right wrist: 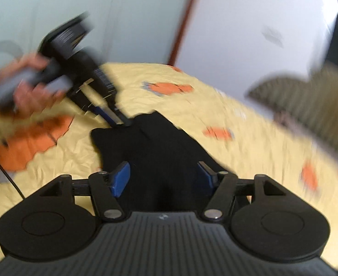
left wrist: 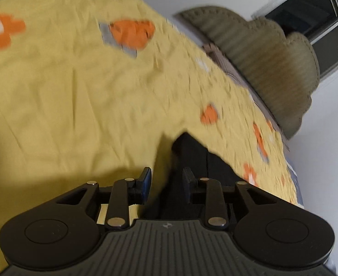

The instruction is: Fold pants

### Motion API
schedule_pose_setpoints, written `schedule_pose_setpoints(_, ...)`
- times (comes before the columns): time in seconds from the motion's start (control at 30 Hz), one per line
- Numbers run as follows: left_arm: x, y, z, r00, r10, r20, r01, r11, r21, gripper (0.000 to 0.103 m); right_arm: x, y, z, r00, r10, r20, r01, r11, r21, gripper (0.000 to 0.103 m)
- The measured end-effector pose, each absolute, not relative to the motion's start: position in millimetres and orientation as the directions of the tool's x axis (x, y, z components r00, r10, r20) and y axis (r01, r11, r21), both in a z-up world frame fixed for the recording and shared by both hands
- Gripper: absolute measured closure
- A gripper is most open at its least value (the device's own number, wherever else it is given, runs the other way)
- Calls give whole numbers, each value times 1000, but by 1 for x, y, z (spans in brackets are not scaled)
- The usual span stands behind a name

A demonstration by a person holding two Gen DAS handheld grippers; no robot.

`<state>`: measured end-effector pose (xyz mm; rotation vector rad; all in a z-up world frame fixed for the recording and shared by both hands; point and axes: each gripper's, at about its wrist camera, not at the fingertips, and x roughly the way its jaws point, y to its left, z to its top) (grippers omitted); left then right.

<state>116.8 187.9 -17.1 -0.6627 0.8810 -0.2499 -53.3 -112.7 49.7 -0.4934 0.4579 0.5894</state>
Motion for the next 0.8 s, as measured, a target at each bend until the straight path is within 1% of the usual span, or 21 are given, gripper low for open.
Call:
schedule_pose_setpoints(0.07, 122, 188, -16, 594, -447, -668, -84, 792, -605, 74, -61, -74, 44, 745, 403, -532, -644, 641, -417, 42)
schedule_pose_setpoints(0.13, 119, 191, -14, 615, -429, -662, -82, 800, -595, 74, -67, -43, 40, 751, 401, -525, -654, 564, -504, 45)
schedule_pose_setpoints(0.17, 114, 194, -13, 625, -422, -657, -81, 802, -592, 74, -69, -31, 37, 744, 403, -532, -664, 532, -526, 53)
schedule_pose_setpoints(0.2, 111, 196, -13, 632, -416, -655, -86, 802, -592, 74, -71, -18, 31, 735, 405, -544, -676, 490, -550, 70)
schedule_pose_setpoints(0.27, 107, 202, -16, 628, -414, -659, -97, 799, -594, 74, -71, -2, 19, 728, 383, -569, -685, 450, -573, 88)
schedule_pose_setpoints(0.37, 103, 207, -22, 609, -426, -669, -105, 793, -600, 73, -71, 11, -6, 761, 312, -569, -648, 392, -653, 89)
schedule_pose_setpoints(0.43, 101, 209, -26, 603, -436, -669, -106, 787, -608, 73, -70, 15, -18, 789, 274, -550, -614, 367, -698, 87)
schedule_pose_setpoints(0.47, 100, 210, -27, 600, -439, -669, -108, 784, -612, 73, -69, 18, -24, 812, 256, -524, -583, 358, -729, 78)
schedule_pose_setpoints(0.5, 100, 210, -29, 597, -444, -668, -109, 780, -617, 73, -66, 21, -32, 833, 230, -503, -553, 338, -762, 73)
schedule_pose_setpoints(0.53, 100, 210, -29, 596, -450, -666, -110, 775, -622, 73, -64, 25, -37, 839, 218, -499, -544, 323, -774, 70)
schedule_pose_setpoints(0.57, 99, 211, -30, 594, -453, -665, -113, 771, -627, 73, -61, 27, -41, 839, 215, -500, -545, 321, -775, 65)
schedule_pose_setpoints(0.63, 96, 214, -30, 596, -455, -662, -124, 762, -635, 73, -56, 31, -48, 859, 217, -464, -512, 331, -793, 69)
schedule_pose_setpoints(0.7, 91, 219, -25, 614, -449, -649, -126, 756, -642, 73, -49, 32, -49, 857, 214, -468, -515, 349, -783, 86)
schedule_pose_setpoints(0.77, 85, 225, -15, 641, -425, -639, -130, 761, -636, 73, -43, 22, -37, 846, 235, -478, -531, 440, -724, 91)
schedule_pose_setpoints(0.8, 82, 228, -9, 656, -415, -630, -130, 761, -636, 73, -38, 13, -25, 828, 262, -496, -554, 519, -651, 92)
